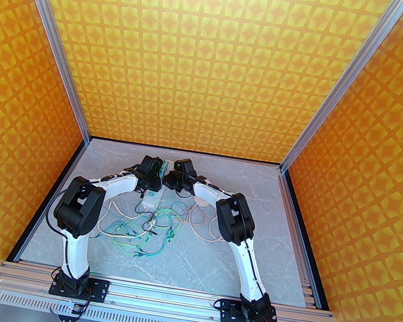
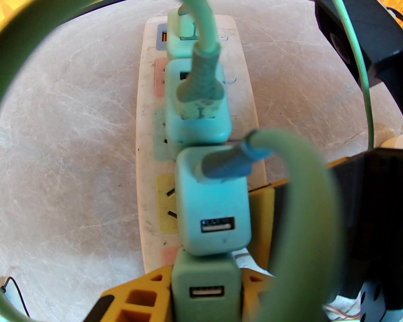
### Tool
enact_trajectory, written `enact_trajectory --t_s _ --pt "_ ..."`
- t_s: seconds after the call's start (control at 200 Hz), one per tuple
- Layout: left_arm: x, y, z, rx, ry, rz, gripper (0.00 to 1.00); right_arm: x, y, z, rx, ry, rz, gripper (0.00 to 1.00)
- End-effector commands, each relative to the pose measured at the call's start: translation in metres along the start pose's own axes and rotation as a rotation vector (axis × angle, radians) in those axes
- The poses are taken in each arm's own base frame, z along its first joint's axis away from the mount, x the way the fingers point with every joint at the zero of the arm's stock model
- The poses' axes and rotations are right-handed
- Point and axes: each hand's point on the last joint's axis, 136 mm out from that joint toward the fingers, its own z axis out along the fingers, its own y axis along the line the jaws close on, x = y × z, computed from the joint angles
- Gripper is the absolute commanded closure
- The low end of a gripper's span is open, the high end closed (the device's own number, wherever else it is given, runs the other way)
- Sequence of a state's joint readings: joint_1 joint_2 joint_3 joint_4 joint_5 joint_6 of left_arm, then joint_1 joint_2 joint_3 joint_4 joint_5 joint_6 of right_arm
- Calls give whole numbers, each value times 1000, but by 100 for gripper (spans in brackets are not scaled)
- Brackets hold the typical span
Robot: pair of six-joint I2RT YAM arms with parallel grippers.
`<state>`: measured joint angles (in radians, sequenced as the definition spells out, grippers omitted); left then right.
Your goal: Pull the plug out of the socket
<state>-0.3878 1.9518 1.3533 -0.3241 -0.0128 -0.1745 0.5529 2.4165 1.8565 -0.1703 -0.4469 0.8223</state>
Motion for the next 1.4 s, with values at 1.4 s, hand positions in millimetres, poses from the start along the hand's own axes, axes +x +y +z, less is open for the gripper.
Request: enact_trajectory --t_s 1.4 --pt "-7 5 -83 -74 25 4 77 5 -31 -14 185 -2 -82 100"
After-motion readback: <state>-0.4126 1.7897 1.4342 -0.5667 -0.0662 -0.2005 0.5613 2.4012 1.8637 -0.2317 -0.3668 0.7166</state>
